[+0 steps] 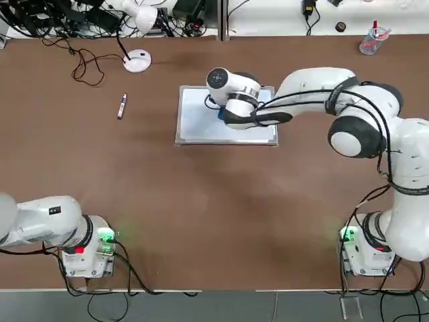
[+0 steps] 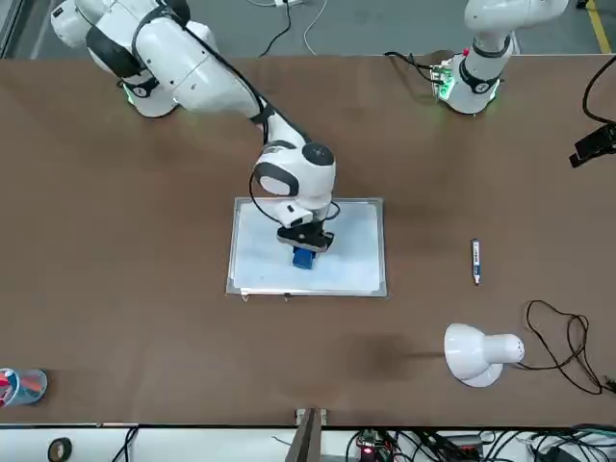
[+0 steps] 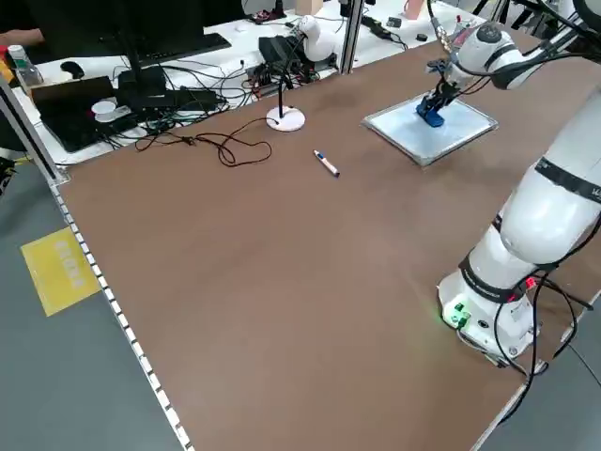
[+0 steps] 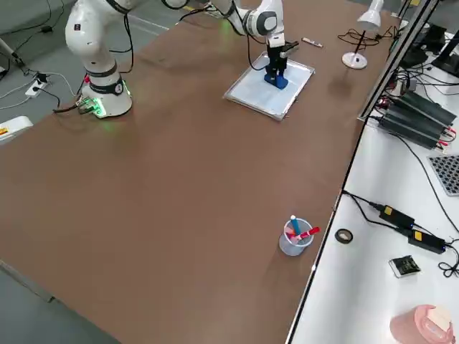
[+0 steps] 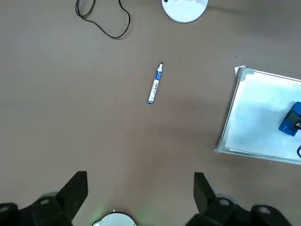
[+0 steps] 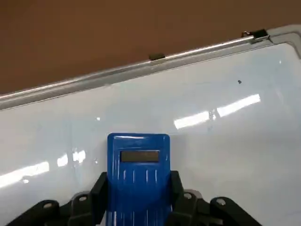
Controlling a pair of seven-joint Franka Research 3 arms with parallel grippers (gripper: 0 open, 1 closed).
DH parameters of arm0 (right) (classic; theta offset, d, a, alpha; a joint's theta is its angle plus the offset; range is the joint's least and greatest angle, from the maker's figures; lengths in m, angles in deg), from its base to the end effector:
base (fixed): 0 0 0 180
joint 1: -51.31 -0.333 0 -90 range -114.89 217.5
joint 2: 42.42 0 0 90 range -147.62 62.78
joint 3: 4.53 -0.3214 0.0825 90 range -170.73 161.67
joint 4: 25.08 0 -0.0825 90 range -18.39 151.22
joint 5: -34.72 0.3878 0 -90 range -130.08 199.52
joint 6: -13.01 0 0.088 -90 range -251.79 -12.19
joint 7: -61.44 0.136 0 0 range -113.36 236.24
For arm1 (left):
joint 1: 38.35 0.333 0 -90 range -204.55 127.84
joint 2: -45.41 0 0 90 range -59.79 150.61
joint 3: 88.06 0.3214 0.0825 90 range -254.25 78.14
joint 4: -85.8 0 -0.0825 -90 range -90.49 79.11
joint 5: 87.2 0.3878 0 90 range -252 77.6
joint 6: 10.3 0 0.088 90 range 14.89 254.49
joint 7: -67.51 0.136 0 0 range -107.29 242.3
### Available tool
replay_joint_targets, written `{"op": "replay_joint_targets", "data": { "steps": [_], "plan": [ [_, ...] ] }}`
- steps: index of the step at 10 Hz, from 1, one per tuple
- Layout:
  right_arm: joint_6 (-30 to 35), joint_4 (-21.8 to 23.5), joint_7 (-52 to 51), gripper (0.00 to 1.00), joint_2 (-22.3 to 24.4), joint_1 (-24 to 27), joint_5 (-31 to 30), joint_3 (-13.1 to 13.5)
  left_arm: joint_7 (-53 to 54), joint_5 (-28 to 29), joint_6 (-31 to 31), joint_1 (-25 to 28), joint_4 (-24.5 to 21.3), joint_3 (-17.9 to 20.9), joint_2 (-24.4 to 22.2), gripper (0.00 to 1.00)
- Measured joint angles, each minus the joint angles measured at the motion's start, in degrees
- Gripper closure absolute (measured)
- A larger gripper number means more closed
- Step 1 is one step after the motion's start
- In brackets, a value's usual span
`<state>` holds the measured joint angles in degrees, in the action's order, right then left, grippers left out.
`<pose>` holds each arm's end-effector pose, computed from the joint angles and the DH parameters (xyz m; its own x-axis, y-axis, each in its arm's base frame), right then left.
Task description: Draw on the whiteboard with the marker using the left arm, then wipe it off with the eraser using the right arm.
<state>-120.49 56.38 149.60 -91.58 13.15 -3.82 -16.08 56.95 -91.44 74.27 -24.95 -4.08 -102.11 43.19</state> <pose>0.5205 0.5358 0.1716 0.8952 -0.2719 0.3532 -0.2907 -0.9568 0.0002 0.5348 -0.0192 0.6147 0.9840 0.1655 -0.0658 0.1691 -0.9842 0.0533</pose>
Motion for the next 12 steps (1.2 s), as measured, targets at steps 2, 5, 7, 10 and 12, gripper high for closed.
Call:
{"op": "replay_joint_targets", "data": {
  "steps": [2, 5, 7, 10, 12],
  "plan": [
    [-0.1, -0.6, 1.2, 0.44, -0.2, -0.2, 0.0, 0.0, 0.0, 0.0, 0.0, 0.1, 0.0, 0.0, 0.0, 0.0],
    [1.8, -1.3, -0.7, 0.44, 0.1, 0.8, 0.5, -0.1, 0.0, 0.0, 0.0, 0.2, 0.0, 0.0, 0.0, 0.0],
    [3.6, -1.3, -7.1, 0.44, 2.1, 3.3, 4.0, -0.2, 0.0, 0.0, 0.1, 0.2, 0.0, 0.0, 0.0, 0.0],
    [6.4, 1.9, -22.0, 0.44, 10.4, 9.1, 12.0, -0.4, 0.0, 0.0, 0.1, 0.1, 0.0, 0.0, 0.0, 0.0],
    [7.4, 7.5, -30.3, 0.44, 17.3, 13.2, 14.8, -0.7, 0.0, 0.0, 0.1, 0.1, 0.0, -0.1, 0.0, 0.0]
  ]
}}
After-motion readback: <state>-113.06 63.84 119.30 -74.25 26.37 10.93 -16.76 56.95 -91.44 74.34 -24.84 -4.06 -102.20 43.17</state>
